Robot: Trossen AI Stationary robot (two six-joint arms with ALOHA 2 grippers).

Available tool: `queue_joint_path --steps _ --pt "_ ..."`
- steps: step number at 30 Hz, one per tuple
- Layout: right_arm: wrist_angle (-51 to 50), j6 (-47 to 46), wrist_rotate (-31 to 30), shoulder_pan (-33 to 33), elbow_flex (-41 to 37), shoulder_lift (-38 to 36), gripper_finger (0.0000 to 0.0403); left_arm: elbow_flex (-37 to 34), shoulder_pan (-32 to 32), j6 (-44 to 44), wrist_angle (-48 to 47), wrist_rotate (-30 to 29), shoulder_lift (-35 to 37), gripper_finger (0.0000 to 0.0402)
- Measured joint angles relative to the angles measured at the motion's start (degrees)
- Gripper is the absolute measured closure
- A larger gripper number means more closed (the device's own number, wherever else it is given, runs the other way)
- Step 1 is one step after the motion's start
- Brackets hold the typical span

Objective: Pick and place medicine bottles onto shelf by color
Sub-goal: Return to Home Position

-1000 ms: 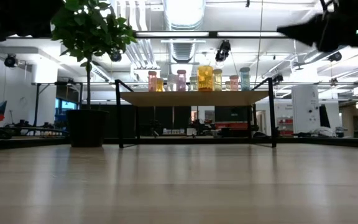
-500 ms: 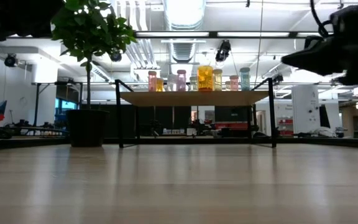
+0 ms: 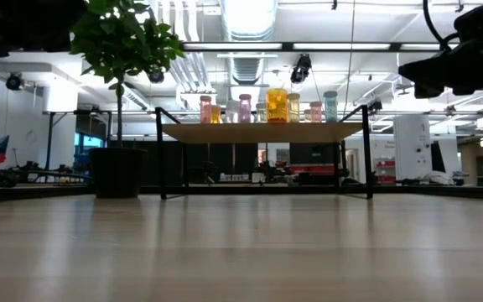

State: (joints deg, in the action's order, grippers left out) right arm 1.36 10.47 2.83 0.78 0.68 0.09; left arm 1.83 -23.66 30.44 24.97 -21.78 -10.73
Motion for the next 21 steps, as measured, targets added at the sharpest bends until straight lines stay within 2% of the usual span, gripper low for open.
queue_joint_path --steps 21 --pt "0.16 0.62 0.15 0.00 0.01 1.93 0.0360 0.00 0.00 0.00 0.04 0.24 -1.54 0.0402"
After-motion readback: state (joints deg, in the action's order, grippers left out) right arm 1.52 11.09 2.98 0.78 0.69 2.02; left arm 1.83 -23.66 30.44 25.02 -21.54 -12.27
